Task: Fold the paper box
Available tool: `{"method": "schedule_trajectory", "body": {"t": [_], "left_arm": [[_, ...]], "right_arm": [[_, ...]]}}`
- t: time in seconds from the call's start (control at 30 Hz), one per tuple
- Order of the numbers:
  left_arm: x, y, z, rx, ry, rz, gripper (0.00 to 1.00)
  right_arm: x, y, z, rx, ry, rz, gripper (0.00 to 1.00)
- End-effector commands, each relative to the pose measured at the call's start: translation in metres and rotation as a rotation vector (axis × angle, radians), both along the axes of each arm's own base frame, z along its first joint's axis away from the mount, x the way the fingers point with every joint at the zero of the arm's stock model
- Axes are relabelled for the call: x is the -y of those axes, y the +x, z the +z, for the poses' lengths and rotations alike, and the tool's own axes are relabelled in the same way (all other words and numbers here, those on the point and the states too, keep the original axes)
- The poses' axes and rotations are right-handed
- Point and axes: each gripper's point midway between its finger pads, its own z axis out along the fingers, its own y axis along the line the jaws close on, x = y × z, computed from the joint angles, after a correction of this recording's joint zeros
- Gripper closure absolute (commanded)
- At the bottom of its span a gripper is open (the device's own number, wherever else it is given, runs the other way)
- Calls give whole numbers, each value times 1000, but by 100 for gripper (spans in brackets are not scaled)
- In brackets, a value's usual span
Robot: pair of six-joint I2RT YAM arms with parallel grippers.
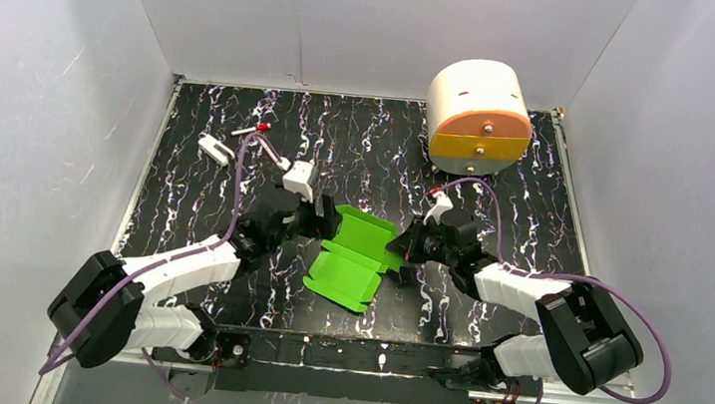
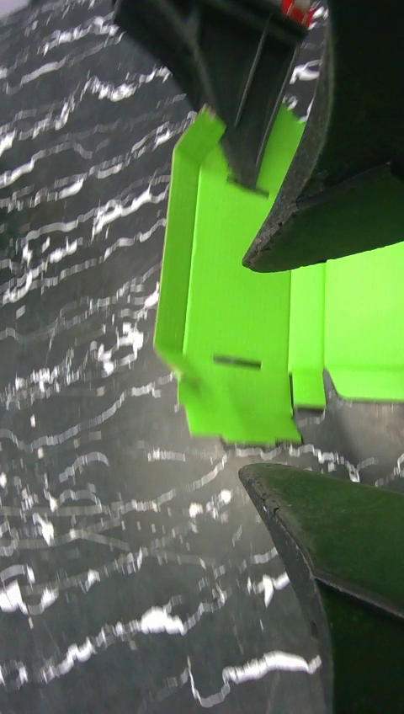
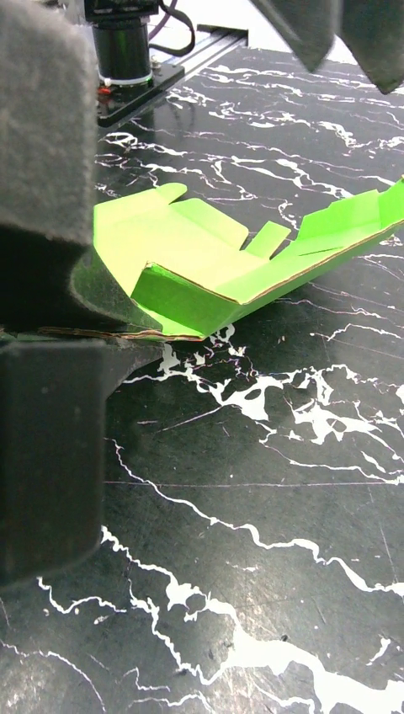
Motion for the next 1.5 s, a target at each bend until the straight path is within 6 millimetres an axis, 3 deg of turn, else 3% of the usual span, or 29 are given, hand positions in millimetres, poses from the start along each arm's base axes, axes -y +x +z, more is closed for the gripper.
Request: {"method": "schedule_trajectory", "body": {"t": [0.0,0.13,0.23,0.57,0.93,1.03,1.23,1.47], "left_arm": [[-31,14,-10,-34,6,42,19],[-49,20,-20,-62,-33,56,20],[-51,23,-27,-84,-55,27,22],[-39,31,-42,-132,-139,-109,33],[-30,18,-60,-180,-141,-197,51],[-30,18,-64,-196,-128,-203,61],[-34,17,-55,-171,-123,-181,89],[-32,9,-37,-101,-69,-134,96]], "right_arm": [[-8,12,26,110,4,44,91],[-11,11,29,126,6,79,91],[-14,12,30,142,6,100,90],[-21,10,30,167,24,164,90],[-24,11,29,177,33,175,90],[-23,12,27,174,28,166,90],[-18,15,20,178,0,137,90],[-15,19,10,177,-26,105,91]]}}
